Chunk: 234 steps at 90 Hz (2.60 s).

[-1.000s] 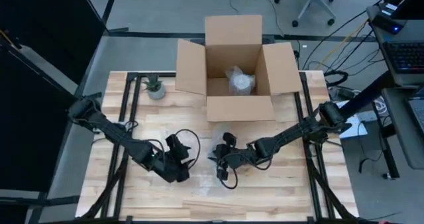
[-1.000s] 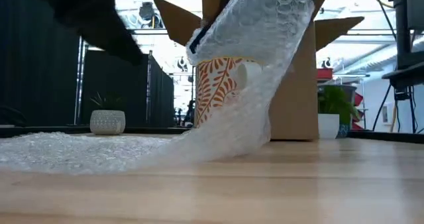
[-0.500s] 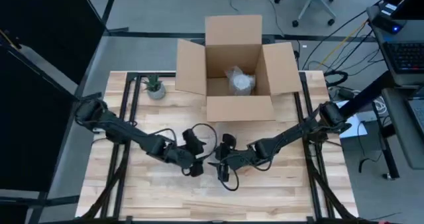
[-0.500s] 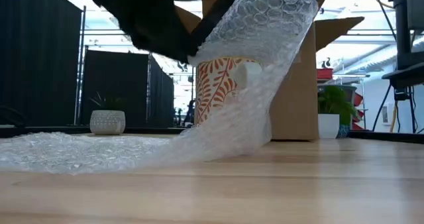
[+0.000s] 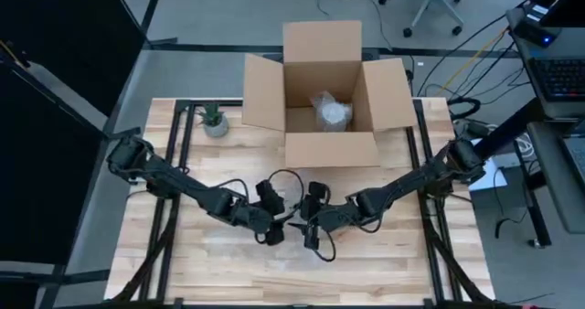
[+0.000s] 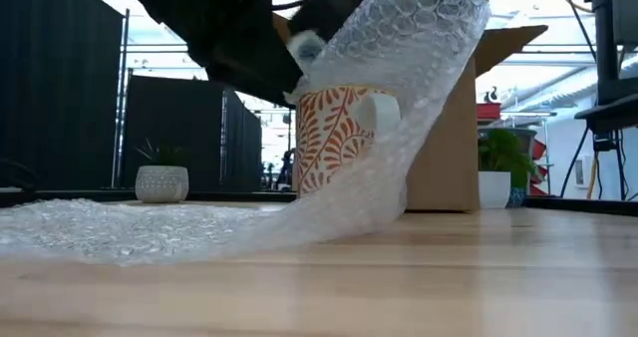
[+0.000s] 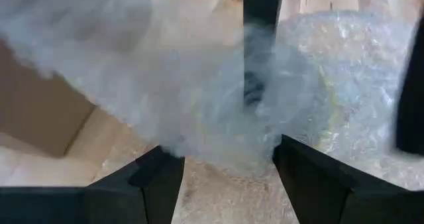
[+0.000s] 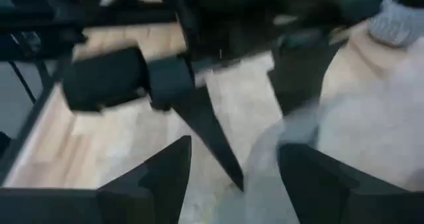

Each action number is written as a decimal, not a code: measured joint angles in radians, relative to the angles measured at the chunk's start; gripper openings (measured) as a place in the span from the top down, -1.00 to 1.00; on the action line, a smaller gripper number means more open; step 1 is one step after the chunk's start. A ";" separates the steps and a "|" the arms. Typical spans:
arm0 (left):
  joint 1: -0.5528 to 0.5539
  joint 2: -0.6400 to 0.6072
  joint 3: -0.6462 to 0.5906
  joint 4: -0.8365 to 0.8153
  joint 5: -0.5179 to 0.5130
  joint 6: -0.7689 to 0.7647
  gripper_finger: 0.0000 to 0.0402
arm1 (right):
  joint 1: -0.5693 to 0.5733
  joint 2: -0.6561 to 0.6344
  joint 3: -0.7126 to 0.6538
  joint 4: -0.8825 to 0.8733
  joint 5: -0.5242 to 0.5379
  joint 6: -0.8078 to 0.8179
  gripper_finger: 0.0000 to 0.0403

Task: Wrap mug
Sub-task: Wrap the orange patterned mug with bubble wrap

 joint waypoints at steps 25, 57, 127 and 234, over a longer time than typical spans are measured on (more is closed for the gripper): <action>0.000 0.001 0.000 -0.004 0.000 0.001 -0.10 | 0.004 -0.117 0.000 -0.137 -0.034 0.010 -0.01; 0.001 0.002 -0.002 0.000 0.001 0.004 -0.10 | 0.095 -0.074 0.000 -0.181 -0.180 0.042 -0.08; 0.003 0.003 -0.003 0.011 0.004 0.004 -0.10 | -0.009 0.260 0.229 -0.516 -0.175 -0.162 -0.25; 0.041 0.091 0.036 0.062 0.071 0.022 -0.10 | -0.004 0.027 0.217 -0.551 -0.237 -0.125 -0.25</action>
